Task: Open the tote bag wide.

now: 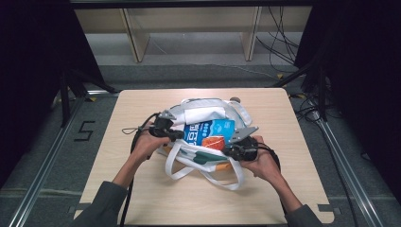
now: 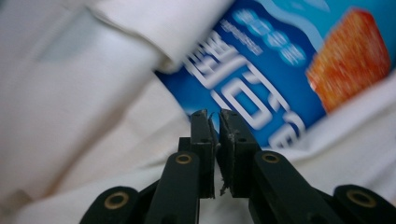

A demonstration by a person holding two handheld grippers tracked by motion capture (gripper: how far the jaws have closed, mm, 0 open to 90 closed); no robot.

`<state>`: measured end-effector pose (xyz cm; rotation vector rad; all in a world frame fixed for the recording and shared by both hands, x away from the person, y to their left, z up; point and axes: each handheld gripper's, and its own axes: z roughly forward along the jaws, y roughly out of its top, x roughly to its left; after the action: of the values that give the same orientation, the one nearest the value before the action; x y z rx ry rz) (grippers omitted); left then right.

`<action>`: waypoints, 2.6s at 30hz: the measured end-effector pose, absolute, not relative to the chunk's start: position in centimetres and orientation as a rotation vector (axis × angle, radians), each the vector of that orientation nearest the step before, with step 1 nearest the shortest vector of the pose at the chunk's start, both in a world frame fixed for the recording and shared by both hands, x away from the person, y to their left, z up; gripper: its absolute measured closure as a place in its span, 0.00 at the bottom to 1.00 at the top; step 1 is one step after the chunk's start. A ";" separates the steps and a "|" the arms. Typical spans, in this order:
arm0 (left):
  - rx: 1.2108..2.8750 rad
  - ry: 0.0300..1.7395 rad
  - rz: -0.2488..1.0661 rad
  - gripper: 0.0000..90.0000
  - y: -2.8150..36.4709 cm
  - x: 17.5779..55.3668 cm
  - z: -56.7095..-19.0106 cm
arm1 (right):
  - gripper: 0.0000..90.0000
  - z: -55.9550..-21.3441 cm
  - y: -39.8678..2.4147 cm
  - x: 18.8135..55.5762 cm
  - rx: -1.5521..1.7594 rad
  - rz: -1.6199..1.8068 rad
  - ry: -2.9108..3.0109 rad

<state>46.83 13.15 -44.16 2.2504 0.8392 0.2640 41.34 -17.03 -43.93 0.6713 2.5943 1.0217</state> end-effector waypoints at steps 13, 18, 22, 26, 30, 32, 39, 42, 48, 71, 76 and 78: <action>2.232 0.812 0.177 0.99 15.2 43.6 -44.9 | 1.00 -43.9 -16.8 41.7 0.699 1.039 2.560; 2.169 0.809 0.218 0.94 15.2 43.2 -44.3 | 1.00 -42.8 -17.9 41.6 0.729 1.099 2.503; 2.128 0.813 0.246 0.88 15.4 42.7 -43.8 | 0.99 -42.1 -18.5 41.6 0.744 1.153 2.459; 2.044 0.849 0.249 0.80 15.9 42.1 -43.5 | 0.96 -41.6 -18.9 41.3 0.759 1.176 2.441; 2.021 0.835 0.238 0.74 16.3 41.5 -43.4 | 0.92 -41.3 -19.4 41.3 0.771 1.192 2.416; 2.010 0.841 0.236 0.71 16.4 41.3 -43.1 | 0.90 -41.2 -19.6 41.3 0.778 1.197 2.414; 1.980 0.836 0.254 0.61 17.0 40.4 -42.3 | 0.82 -41.3 -19.9 41.1 0.813 1.198 2.374; 1.974 0.839 0.240 0.55 17.2 40.2 -42.2 | 0.77 -41.1 -20.2 40.9 0.837 1.203 2.375; 1.953 0.834 0.251 0.47 17.5 39.7 -42.0 | 0.68 -40.8 -20.7 40.5 0.857 1.221 2.335; 1.939 0.890 0.261 0.36 19.0 38.9 -41.9 | 0.51 -40.5 -22.2 39.7 0.877 1.236 2.286; 1.947 0.877 0.267 0.34 18.9 38.6 -42.0 | 0.47 -40.4 -22.6 39.2 0.900 1.249 2.270; 1.942 0.882 0.253 0.33 18.8 38.4 -42.2 | 0.46 -40.4 -22.8 38.9 0.920 1.243 2.262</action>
<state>38.43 18.81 -42.22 1.9423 0.8824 0.2529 38.88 -22.78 -40.43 0.9200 2.2619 1.2427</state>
